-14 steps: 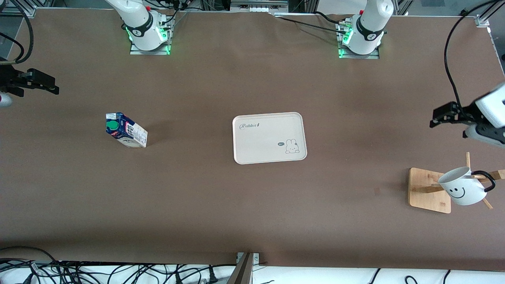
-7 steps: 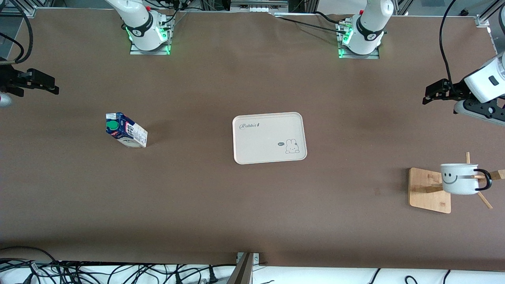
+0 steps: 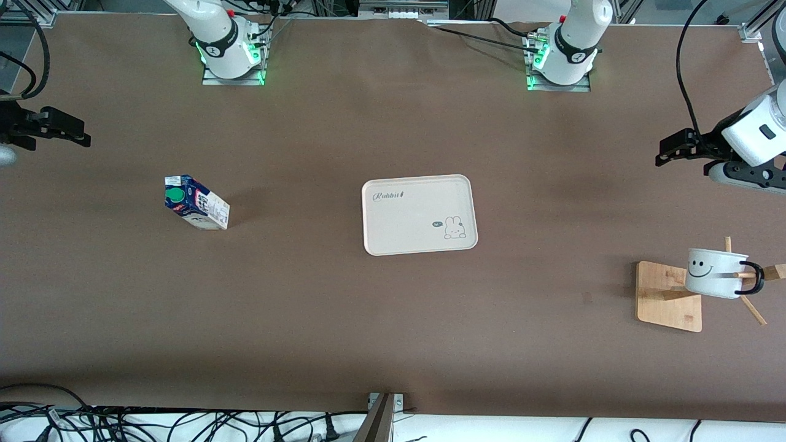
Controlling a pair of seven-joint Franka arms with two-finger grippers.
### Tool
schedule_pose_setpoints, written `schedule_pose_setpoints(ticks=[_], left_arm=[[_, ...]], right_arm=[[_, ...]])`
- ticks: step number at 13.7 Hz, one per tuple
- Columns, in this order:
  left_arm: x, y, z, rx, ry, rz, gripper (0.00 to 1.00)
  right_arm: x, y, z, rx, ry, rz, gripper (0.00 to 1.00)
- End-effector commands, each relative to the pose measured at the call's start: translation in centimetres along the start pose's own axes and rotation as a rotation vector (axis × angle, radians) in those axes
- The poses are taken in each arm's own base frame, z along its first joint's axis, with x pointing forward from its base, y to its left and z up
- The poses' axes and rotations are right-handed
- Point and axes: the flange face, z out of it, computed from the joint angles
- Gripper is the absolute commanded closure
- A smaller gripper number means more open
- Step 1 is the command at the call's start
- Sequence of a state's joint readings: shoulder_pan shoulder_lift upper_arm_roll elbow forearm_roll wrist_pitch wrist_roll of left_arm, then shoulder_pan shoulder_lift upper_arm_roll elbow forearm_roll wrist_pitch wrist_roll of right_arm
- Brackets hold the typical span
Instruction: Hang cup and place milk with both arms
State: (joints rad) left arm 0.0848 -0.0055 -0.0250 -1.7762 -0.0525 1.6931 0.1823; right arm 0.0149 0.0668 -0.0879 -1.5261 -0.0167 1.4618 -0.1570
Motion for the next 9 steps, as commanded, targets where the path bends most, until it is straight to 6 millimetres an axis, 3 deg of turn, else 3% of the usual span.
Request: schedule_pose_setpoints(ticks=[1,9], left_arm=[[-0.14,0.4,-0.91,0.031,0.056,-0.053,0.0],[-0.08,0.36,-1.8,0.034,0.089,-0.078,0.0]], right_arm=[[-0.02,0.25,-0.49,0.018,0.008,-0.007,0.0],[-0.02,0.26,-0.49,0.018,0.008,-0.008,0.0]])
